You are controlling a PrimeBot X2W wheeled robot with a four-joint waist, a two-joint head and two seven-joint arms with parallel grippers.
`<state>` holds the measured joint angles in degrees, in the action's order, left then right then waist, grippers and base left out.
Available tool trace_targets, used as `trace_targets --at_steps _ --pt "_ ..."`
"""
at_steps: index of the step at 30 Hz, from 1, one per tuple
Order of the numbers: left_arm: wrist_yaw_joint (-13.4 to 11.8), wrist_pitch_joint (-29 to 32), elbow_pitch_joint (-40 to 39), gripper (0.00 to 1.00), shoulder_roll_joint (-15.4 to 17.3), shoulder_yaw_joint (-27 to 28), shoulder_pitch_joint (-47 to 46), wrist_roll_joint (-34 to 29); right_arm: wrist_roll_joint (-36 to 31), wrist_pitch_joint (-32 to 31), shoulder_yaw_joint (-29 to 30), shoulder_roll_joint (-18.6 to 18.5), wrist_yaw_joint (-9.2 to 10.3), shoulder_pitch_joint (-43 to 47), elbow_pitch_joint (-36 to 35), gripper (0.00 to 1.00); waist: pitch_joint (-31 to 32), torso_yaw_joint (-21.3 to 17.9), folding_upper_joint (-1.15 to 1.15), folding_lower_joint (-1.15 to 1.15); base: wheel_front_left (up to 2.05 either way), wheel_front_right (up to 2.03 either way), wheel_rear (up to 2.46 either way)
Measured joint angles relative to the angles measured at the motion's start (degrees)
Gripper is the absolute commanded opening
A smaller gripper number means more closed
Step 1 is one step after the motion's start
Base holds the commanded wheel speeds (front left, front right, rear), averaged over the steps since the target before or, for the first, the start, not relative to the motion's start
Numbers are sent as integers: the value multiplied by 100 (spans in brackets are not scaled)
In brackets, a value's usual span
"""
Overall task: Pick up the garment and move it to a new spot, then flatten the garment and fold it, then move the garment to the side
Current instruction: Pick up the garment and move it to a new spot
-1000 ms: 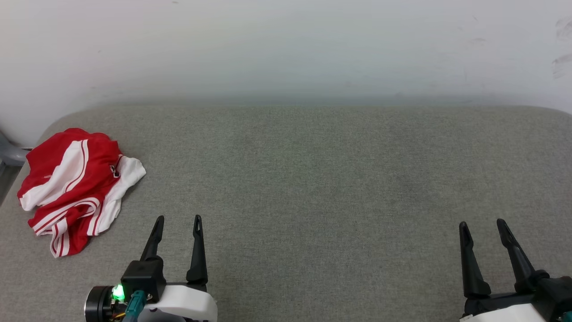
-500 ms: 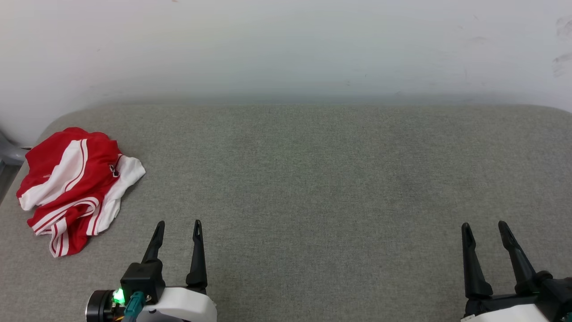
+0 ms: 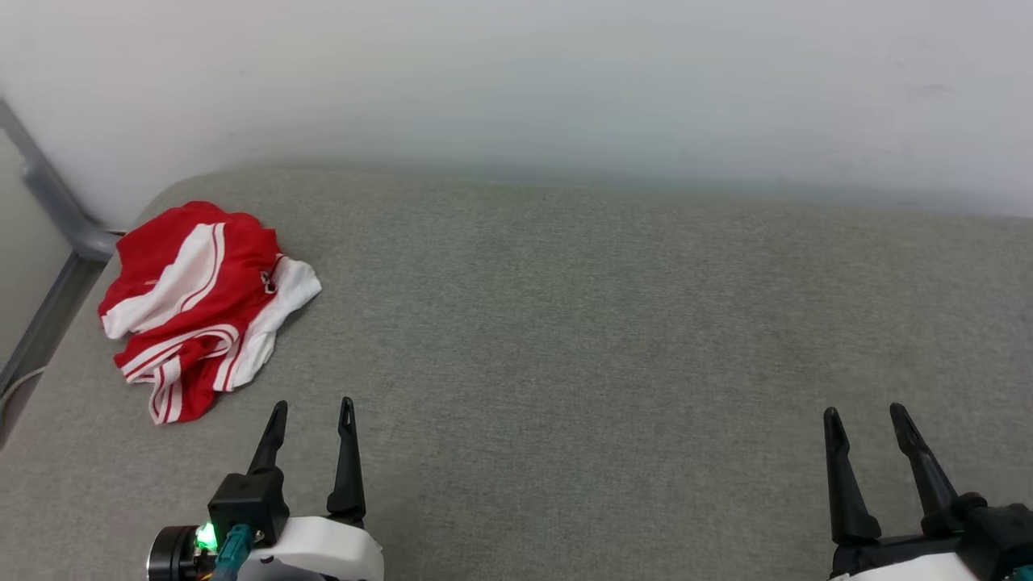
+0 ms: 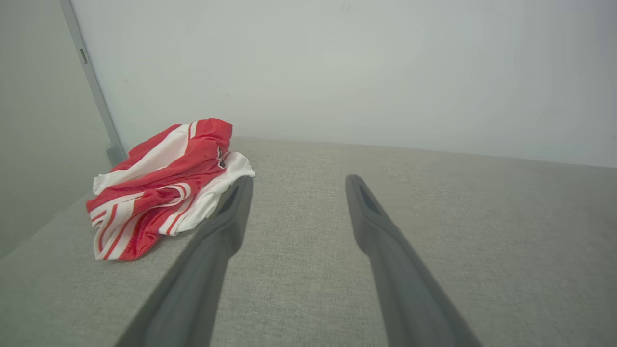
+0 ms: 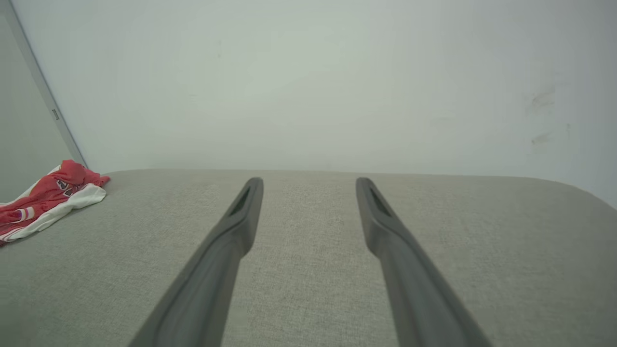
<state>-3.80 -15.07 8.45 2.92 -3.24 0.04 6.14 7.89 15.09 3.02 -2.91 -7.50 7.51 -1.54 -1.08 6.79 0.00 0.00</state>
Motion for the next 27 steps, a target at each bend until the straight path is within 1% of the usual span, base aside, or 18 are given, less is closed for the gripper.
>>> trace_targets --at_steps 8,21,27 --pt "-69 0 30 100 -1 132 -5 24 -57 0 -81 0 0 5 -7 100 -29 596 0 0 0 0 0" --pt "-74 0 59 100 -1 331 -9 130 -145 0 -205 0 -1 3 2 100 -71 1678 0 0 0 0 0" --pt "-66 0 79 100 0 401 -1 164 -201 0 -288 1 -1 -3 10 100 -93 2050 0 0 0 0 0"
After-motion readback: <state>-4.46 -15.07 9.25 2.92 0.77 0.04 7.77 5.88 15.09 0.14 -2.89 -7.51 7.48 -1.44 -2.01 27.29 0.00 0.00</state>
